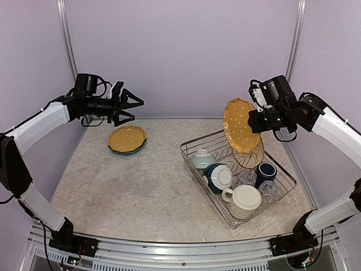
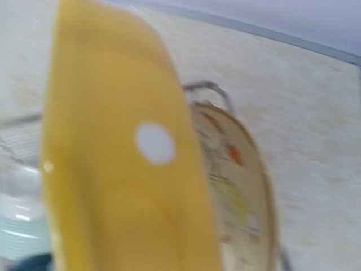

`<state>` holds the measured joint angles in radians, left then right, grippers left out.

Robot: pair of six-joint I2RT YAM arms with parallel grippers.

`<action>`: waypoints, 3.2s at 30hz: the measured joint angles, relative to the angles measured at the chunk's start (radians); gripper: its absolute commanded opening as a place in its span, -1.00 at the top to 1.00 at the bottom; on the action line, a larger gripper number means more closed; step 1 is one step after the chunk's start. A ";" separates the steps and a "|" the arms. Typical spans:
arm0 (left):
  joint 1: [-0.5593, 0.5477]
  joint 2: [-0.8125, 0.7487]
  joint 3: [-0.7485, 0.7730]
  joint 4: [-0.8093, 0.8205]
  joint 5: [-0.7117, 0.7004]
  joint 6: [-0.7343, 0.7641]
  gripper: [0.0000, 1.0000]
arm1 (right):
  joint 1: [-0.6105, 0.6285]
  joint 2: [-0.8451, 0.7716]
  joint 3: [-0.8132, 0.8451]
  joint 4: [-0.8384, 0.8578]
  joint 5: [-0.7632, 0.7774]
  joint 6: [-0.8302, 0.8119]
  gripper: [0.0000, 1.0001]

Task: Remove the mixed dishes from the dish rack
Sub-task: Pass from the right arm to the left, then place the plate on the plate.

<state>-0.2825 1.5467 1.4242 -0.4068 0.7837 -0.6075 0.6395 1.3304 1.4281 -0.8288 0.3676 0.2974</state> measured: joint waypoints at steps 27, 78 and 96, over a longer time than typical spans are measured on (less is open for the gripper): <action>-0.166 0.126 -0.076 0.287 0.267 -0.219 -0.06 | 0.030 0.214 -0.230 1.003 -0.753 0.604 1.00; 0.276 0.248 -0.058 0.013 -0.047 -0.146 1.00 | 0.043 -0.132 -0.261 0.668 -0.338 0.281 -1.00; 0.381 0.429 0.047 -0.063 -0.102 -0.093 1.00 | 0.041 -0.328 -0.334 0.540 -0.166 0.193 -0.99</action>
<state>0.0990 1.9755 1.4712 -0.4702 0.6815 -0.7006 0.6804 1.0019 1.0943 -0.2890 0.2012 0.4900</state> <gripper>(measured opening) 0.148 0.997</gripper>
